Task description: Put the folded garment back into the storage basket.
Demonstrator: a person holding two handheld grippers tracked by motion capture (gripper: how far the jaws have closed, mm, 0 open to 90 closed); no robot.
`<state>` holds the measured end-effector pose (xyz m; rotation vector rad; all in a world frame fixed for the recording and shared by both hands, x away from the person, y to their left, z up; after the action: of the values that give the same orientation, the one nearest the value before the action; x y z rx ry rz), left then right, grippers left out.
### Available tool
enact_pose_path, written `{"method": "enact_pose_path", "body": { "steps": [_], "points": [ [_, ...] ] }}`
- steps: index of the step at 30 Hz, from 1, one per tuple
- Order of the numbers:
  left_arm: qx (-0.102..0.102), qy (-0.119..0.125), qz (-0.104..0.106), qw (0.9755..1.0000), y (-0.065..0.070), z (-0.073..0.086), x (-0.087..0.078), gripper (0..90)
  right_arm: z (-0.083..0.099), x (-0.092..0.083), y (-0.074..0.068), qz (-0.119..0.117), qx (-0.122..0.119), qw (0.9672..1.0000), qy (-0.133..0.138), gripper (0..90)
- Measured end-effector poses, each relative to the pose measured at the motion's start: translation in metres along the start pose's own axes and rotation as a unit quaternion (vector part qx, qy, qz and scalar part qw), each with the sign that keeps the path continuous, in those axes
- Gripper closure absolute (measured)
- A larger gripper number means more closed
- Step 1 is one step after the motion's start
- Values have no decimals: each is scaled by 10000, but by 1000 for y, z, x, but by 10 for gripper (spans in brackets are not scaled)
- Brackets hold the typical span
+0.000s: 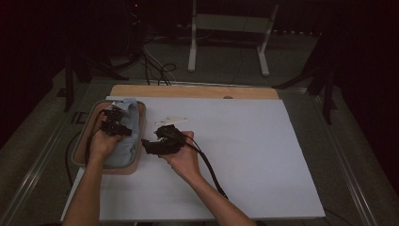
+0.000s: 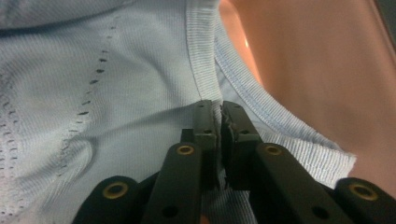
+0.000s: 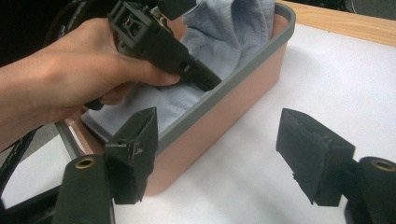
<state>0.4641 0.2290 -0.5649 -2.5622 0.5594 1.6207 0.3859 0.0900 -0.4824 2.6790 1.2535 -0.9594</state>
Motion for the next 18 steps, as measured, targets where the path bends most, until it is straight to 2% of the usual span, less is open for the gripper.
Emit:
{"method": "enact_pose_path", "body": {
  "steps": [4,9,14,18],
  "points": [
    [43,202,2,9998,1,-2,-6,695,0,-3,3,-1,-54,10000,14,277],
    [-187,543,141,9983,1,-6,-16,549,0,-6,7,-8,-36,10000,71,255],
    [-206,719,47,9972,0,-5,-27,410,2,-9,10,17,-113,9999,51,233],
    [-210,967,-55,9951,0,-6,-36,285,3,-11,11,-25,-123,9999,74,220]
  ]
}}
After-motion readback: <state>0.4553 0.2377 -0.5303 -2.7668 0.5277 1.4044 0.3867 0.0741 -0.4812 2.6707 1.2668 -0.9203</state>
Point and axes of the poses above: each handheld gripper's, and its own axes: x roughly forward along the jaws, z roughly out of its underside, y roughly to its right, the point moved 10 cm from there along x, roughly forward along the jaws, and after that the axes turned 1 degree about x, right-handed, at the moved point
